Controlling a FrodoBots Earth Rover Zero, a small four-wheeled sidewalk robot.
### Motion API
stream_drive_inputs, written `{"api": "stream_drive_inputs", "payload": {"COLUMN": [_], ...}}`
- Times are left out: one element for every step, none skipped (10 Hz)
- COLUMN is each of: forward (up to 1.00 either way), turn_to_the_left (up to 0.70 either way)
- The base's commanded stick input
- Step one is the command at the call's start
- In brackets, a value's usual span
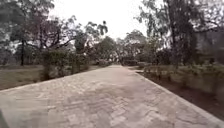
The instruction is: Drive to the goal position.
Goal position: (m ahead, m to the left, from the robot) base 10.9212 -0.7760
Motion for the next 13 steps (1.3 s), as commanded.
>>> {"api": "stream_drive_inputs", "payload": {"forward": [0.7,0.7,0.7,0.7,0.7,0.7,0.7,0.7,0.7,0.7,0.7,0.7,0.7], "turn_to_the_left": [0.02,0.02,0.02,0.02,0.02,0.02,0.02,0.03,0.02,0.02,0.02,0.02,0.02]}}
